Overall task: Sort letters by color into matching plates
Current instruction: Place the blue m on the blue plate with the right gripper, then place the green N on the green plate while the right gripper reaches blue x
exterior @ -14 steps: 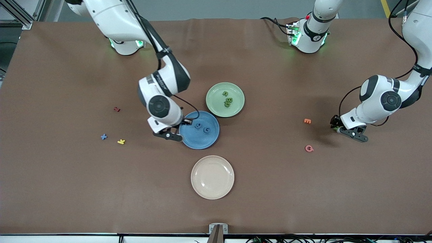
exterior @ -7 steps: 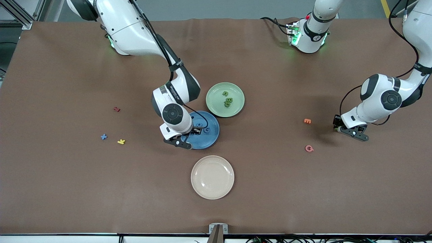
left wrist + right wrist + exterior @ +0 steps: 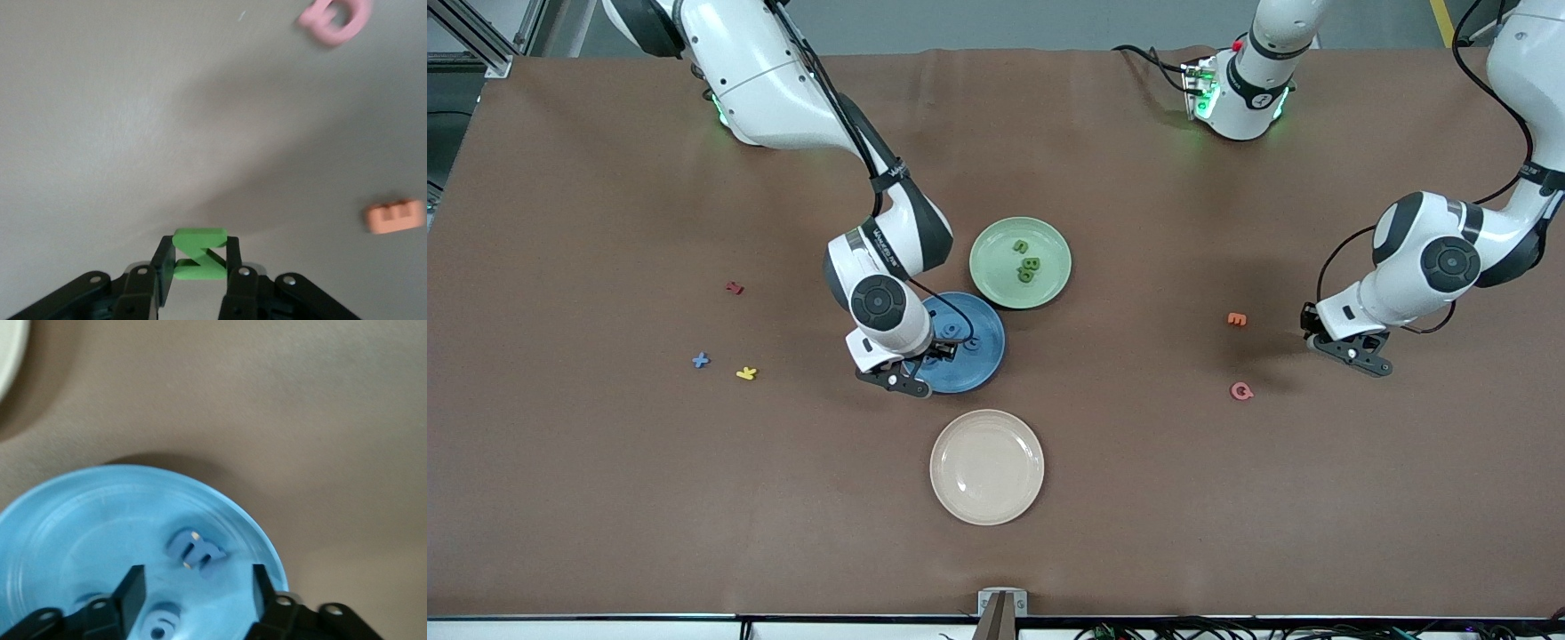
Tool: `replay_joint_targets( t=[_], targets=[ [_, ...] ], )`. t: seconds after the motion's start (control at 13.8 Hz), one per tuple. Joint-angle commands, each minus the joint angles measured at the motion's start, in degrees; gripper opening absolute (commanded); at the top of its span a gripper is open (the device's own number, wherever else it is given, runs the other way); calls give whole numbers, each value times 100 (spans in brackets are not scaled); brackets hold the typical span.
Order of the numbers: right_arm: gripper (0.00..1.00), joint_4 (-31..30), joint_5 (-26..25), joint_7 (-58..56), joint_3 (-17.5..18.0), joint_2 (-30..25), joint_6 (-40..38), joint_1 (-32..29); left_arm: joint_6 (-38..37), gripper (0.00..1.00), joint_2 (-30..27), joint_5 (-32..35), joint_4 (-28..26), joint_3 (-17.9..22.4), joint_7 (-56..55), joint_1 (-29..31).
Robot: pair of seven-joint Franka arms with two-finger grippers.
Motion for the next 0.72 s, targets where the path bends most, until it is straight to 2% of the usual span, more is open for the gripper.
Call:
replay_joint_targets(
  t=[0.0, 0.14, 0.36, 0.65],
  targets=[
    [100, 28, 74, -49, -5, -594, -1008, -178, -793, 1, -184, -253, 259, -763, -698, 10],
    [100, -16, 74, -329, -5, -1095, -1686, -441, -996, 1, -140, -359, 339, -1151, -1296, -51],
    [100, -112, 22, -1425, -13, -1790, -2618, -1152, -1059, 1, -131, -605, 374, -1258, -2262, -621],
    [100, -745, -671, -3086, -13, -2433, -2638, -2127, -1059, 1, 26, -676, 444, -1258, -3685, -1535]
  ],
)
